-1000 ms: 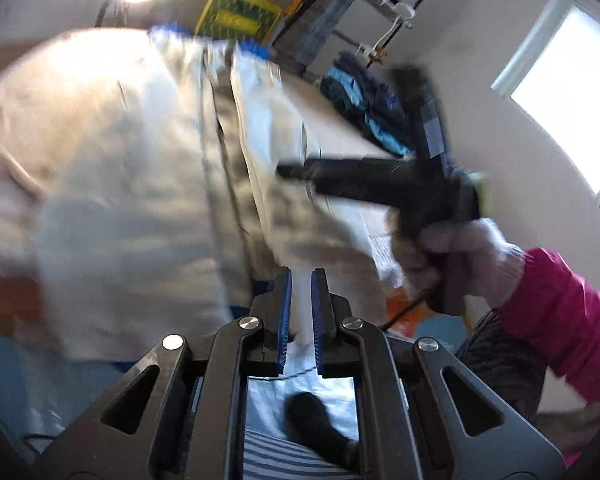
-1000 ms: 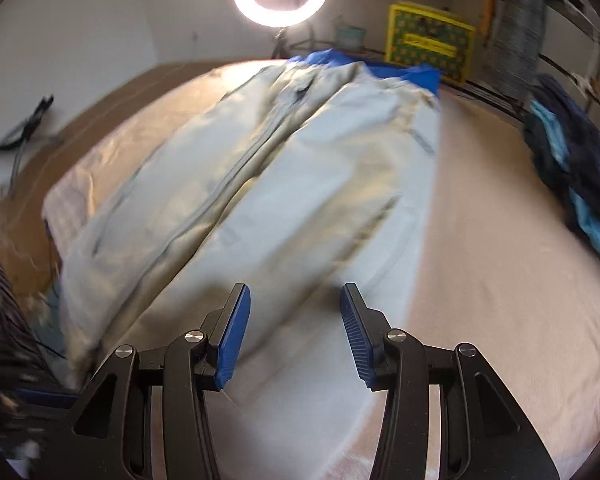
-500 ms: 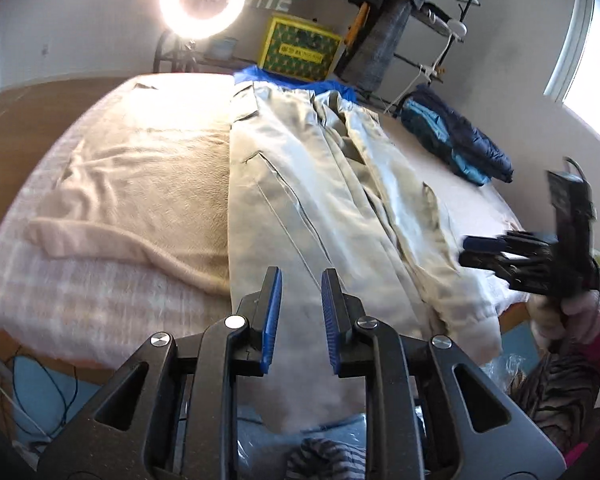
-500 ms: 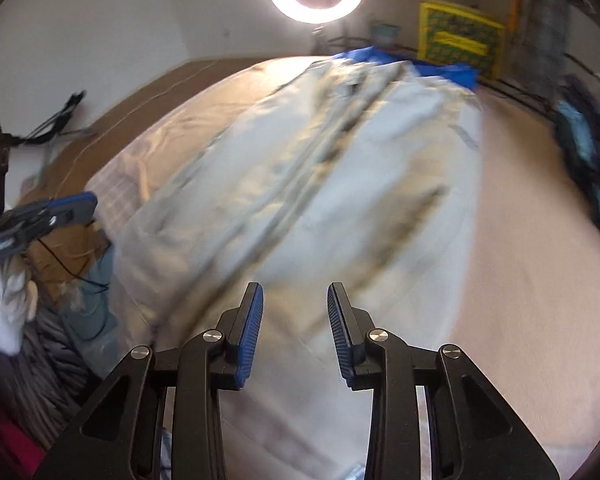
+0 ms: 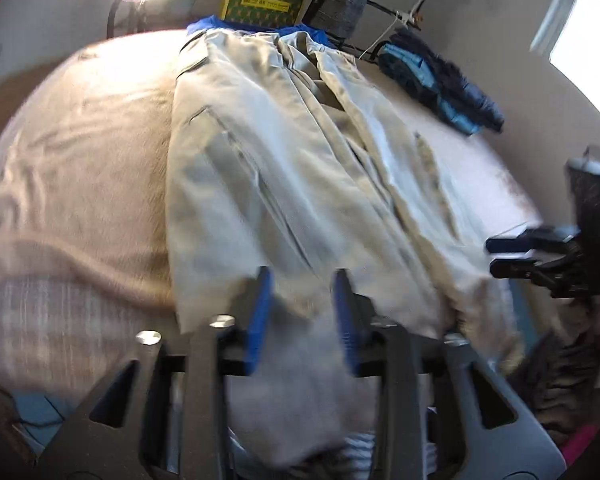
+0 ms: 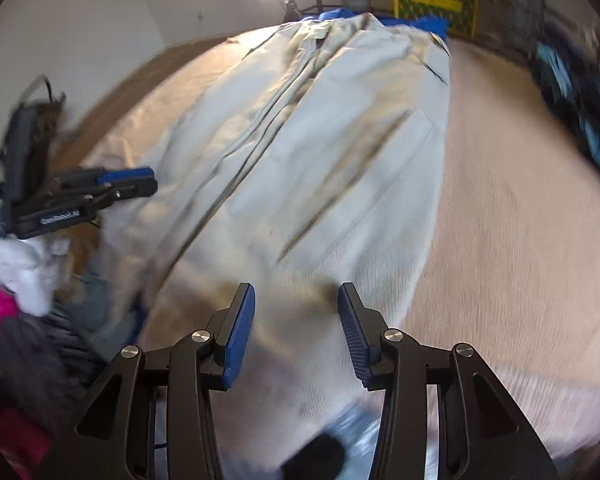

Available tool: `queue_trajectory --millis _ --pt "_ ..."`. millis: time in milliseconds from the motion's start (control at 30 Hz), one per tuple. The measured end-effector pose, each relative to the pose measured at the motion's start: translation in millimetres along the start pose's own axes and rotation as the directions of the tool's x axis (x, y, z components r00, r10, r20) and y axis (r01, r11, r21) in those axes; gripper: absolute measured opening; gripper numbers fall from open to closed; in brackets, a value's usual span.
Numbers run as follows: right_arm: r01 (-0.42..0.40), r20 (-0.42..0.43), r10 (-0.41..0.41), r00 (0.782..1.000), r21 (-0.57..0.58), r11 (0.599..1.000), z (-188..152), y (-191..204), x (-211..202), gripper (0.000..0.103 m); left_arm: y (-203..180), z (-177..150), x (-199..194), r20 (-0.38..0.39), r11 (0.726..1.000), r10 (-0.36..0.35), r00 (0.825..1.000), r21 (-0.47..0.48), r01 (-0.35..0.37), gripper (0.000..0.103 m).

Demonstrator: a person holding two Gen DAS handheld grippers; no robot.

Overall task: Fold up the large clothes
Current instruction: 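Grasp the jacket hem with both tools and lift it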

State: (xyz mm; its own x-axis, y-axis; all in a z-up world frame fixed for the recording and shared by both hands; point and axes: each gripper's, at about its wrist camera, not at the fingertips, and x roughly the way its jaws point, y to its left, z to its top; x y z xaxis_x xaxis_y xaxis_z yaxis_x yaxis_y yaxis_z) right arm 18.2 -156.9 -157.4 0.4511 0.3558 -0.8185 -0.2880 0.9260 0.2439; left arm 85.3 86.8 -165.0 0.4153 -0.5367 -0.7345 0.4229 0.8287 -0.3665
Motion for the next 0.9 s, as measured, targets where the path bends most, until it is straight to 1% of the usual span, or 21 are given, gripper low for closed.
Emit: queue_trajectory --millis 67,133,167,200,233,300,367,433,467,500,567,600,633,667,700,733,800,833,867,900 --pt "-0.045 -0.014 0.046 0.999 0.062 0.997 -9 -13 -8 0.048 17 -11 -21 -0.005 0.994 -0.056 0.998 -0.091 0.055 0.074" --pt "-0.114 -0.039 0.12 0.992 0.13 0.985 -23 -31 -11 0.051 33 -20 -29 -0.022 0.977 -0.12 0.993 -0.18 0.114 0.075" --pt "-0.144 -0.048 0.154 0.987 0.157 0.977 -28 -37 -10 0.051 44 -26 -29 -0.045 0.961 -0.149 0.988 -0.241 0.134 0.075" --pt "-0.167 -0.057 0.18 0.982 0.179 0.97 -31 -42 -8 0.051 49 -30 -28 -0.058 0.951 -0.162 0.985 -0.276 0.14 0.075" --pt "-0.19 -0.067 0.207 0.976 0.201 0.961 -34 -47 -4 0.051 60 -37 -24 -0.074 0.932 -0.189 0.979 -0.329 0.155 0.075" --pt "-0.241 -0.084 0.267 0.96 0.237 0.941 -38 -52 6 0.051 71 -44 -16 -0.074 0.902 -0.239 0.968 -0.385 0.193 0.075" --pt "-0.289 -0.093 0.323 0.942 0.262 0.921 -36 -55 16 0.051 75 -47 -8 -0.081 0.883 -0.273 0.959 -0.416 0.216 0.075" --pt "-0.322 -0.095 0.359 0.929 0.274 0.906 -32 -56 23 0.051 74 -48 2 -0.098 0.881 -0.284 0.954 -0.419 0.219 0.075" --pt "-0.335 -0.096 0.374 0.923 0.279 0.9 -31 -57 27 0.053 73 -49 6 -0.097 0.876 -0.296 0.95 -0.424 0.23 0.075" --pt "-0.351 -0.103 0.394 0.913 0.288 0.891 -31 -58 31 0.053 74 -52 10 -0.094 0.864 -0.323 0.942 -0.435 0.253 0.075" --pt "-0.387 -0.102 0.435 0.894 0.31 0.868 -30 -61 40 0.053 72 -57 23 -0.093 0.83 -0.384 0.918 -0.471 0.3 0.075" --pt "-0.403 -0.101 0.453 0.886 0.319 0.858 -30 -62 43 0.053 72 -58 27 -0.098 0.823 -0.394 0.914 -0.48 0.303 0.074" --pt "-0.42 -0.102 0.473 0.875 0.328 0.846 -29 -61 46 0.053 70 -60 32 -0.108 0.815 -0.413 0.904 -0.488 0.314 0.074" --pt "-0.432 -0.107 0.487 0.867 0.329 0.84 -29 -60 48 0.053 66 -61 36 -0.121 0.811 -0.43 0.895 -0.486 0.324 0.073" --pt "-0.449 -0.122 0.507 0.853 0.323 0.833 -28 -57 50 0.053 64 -62 37 -0.127 0.812 -0.437 0.891 -0.482 0.329 0.073" --pt "-0.458 -0.13 0.516 0.846 0.318 0.83 -28 -55 51 0.053 59 -62 37 -0.137 0.816 -0.442 0.887 -0.471 0.335 0.072" --pt "-0.468 -0.138 0.527 0.838 0.314 0.826 -28 -52 55 0.053 53 -60 37 -0.138 0.814 -0.456 0.879 -0.465 0.349 0.068" --pt "-0.478 -0.139 0.541 0.829 0.326 0.816 -25 -51 58 0.053 52 -60 37 -0.137 0.811 -0.457 0.879 -0.47 0.348 0.066" --pt "-0.491 -0.137 0.558 0.818 0.34 0.802 -25 -50 60 0.05 52 -59 36 -0.138 0.809 -0.456 0.879 -0.477 0.345 0.059" --pt "-0.505 -0.136 0.577 0.806 0.351 0.788 -24 -50 62 0.044 53 -59 35 -0.139 0.803 -0.455 0.879 -0.491 0.338 0.051"
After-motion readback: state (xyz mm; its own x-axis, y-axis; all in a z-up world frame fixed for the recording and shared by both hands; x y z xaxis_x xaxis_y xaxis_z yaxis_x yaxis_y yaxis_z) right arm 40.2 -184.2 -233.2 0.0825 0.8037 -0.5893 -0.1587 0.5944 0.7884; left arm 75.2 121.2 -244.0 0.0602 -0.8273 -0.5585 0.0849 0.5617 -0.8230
